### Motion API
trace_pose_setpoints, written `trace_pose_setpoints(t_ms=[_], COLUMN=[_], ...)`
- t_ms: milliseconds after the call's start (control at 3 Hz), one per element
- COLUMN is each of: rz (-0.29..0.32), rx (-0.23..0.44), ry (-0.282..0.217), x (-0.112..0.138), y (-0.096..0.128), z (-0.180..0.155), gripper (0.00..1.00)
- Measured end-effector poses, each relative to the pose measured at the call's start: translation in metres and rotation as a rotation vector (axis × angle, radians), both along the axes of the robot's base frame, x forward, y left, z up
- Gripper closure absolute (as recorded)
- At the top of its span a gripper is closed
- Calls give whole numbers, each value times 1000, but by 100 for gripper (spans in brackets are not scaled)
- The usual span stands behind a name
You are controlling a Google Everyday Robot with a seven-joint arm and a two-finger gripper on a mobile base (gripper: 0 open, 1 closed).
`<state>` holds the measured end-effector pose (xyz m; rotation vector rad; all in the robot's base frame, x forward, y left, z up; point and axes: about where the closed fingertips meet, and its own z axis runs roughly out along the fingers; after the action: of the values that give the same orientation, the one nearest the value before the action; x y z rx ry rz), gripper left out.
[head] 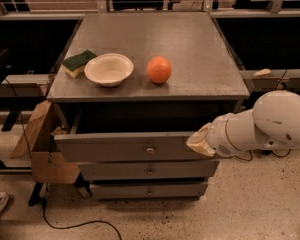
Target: Close top drawer
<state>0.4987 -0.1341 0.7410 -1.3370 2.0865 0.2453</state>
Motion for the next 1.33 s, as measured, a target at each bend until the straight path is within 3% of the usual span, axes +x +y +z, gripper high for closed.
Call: trace_pose_setpoints(t_ms=[333,1000,1333], rz=[-6,-12,-11], rx=[-5,-27,-35], ry=[50,134,149], x=[7,26,33], y=[2,12,18], z=[-22,-59,-65], gripper=[100,58,36])
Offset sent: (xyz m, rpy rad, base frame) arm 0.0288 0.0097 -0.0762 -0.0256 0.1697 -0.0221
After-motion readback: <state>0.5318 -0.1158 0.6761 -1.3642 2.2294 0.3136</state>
